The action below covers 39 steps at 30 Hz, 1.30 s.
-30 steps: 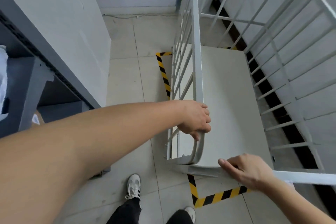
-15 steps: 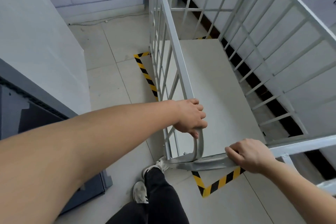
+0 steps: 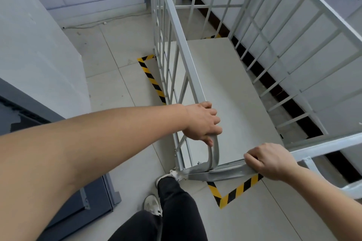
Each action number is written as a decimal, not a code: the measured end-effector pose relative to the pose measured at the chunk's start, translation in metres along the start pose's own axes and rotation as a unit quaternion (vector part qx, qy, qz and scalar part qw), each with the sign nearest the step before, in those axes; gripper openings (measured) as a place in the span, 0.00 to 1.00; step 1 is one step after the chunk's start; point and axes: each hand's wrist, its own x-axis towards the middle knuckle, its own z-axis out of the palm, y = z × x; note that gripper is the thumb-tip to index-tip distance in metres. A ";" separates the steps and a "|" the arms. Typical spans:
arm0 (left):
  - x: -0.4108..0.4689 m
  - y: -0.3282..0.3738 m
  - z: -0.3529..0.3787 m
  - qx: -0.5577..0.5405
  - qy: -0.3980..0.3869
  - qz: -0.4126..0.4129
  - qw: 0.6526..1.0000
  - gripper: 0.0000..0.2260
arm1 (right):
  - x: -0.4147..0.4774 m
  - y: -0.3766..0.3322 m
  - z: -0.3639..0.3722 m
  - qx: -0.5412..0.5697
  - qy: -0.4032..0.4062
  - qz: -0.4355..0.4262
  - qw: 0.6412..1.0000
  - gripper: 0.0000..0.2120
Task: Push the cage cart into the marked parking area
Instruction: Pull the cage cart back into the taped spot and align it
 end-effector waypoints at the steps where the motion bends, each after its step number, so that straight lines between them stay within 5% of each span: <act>1: 0.000 0.000 -0.001 -0.001 -0.001 -0.001 1.000 0.22 | 0.000 0.000 0.000 0.003 0.001 0.000 1.000 0.23; 39: 0.003 0.002 -0.006 -0.010 -0.010 -0.005 1.000 0.22 | -0.002 0.003 -0.005 -0.011 -0.014 0.001 1.000 0.22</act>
